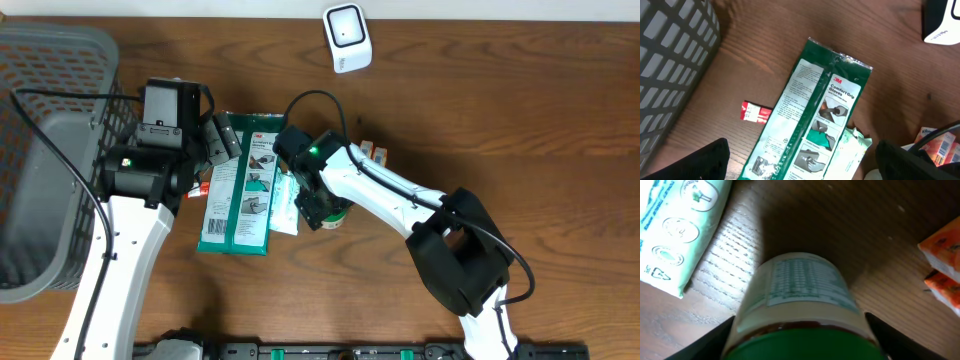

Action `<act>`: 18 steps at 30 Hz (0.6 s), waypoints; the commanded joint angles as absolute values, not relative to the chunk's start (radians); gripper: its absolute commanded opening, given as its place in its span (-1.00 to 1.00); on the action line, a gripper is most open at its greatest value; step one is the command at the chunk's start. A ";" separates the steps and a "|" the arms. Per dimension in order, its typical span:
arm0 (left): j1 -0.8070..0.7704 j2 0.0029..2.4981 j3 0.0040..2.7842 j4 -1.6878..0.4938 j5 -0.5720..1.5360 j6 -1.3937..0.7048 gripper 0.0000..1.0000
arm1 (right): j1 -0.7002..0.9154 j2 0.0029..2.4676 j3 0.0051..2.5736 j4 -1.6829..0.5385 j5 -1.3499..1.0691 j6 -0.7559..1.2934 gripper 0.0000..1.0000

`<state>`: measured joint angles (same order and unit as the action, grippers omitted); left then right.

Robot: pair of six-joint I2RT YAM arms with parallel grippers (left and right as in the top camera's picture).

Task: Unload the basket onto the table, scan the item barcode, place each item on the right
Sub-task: 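Lower the right gripper over the jar cap and close it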

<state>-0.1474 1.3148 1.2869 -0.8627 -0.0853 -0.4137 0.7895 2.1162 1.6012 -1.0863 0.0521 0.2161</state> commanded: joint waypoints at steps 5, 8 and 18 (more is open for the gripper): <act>-0.145 1.313 1.300 -0.862 -0.098 -0.398 0.86 | 0.791 2.121 1.628 -1.089 0.078 0.220 0.26; -0.145 1.313 1.300 -0.862 -0.098 -0.398 0.86 | 0.792 2.121 1.639 -1.092 0.078 0.220 0.26; -0.145 1.313 1.300 -0.862 -0.098 -0.398 0.86 | 0.792 2.121 1.641 -1.111 0.070 0.358 0.64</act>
